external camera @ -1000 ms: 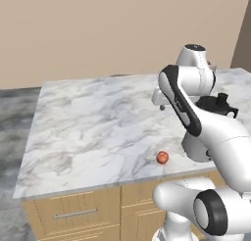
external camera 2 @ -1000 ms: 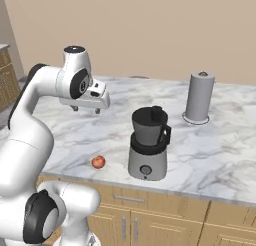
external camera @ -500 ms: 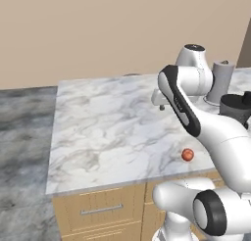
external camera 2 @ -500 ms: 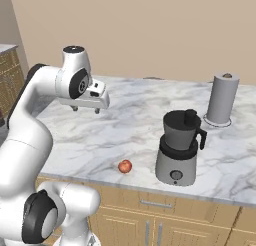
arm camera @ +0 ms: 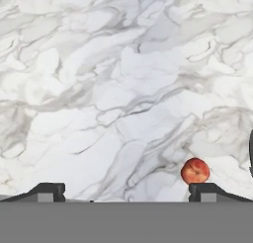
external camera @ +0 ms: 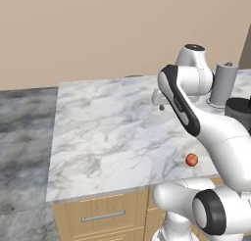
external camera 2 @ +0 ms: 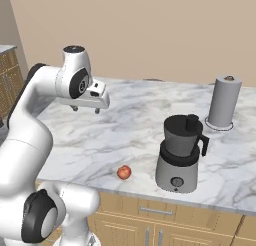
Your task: Open the blender lid, put the peach in the blender, close the lid, and start the blender.
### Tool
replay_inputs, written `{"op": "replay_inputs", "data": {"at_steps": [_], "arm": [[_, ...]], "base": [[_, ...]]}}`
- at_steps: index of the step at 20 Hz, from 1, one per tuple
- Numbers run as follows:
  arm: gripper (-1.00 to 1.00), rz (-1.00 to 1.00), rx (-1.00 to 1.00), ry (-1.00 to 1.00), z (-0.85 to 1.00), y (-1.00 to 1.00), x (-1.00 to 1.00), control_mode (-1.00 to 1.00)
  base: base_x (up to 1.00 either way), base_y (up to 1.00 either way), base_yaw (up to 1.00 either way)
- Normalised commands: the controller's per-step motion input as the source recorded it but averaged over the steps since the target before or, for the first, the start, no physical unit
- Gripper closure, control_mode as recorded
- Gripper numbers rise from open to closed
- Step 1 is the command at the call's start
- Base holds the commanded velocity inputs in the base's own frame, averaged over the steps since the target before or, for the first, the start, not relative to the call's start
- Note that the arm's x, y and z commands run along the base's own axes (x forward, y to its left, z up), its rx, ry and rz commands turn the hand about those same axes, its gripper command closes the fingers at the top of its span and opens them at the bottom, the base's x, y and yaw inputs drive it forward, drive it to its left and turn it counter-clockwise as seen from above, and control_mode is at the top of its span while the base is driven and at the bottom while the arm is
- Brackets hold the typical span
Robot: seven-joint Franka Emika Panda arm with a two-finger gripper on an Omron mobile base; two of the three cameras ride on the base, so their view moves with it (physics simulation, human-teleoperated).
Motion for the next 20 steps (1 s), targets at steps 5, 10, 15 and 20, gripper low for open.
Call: {"op": "replay_inputs", "data": {"at_steps": [5, 10, 15, 20], "arm": [[-1.0, 0.0, 0.0, 0.0, 0.0, 0.0, 0.0, 1.0], [-1.0, 0.0, 0.0, 0.0, 0.0, 0.0, 0.0, 1.0], [-1.0, -0.02, 0.04, -0.08, 0.03, -0.22, 0.0, -1.0], [-1.0, -0.18, 0.11, -0.07, 0.51, -0.86, 0.0, -1.0]], "base": [[0.0, 0.0, 0.0], [0.0, 0.0, 0.0], [0.0, 0.0, 0.0], [0.0, 0.0, 0.0]]}}
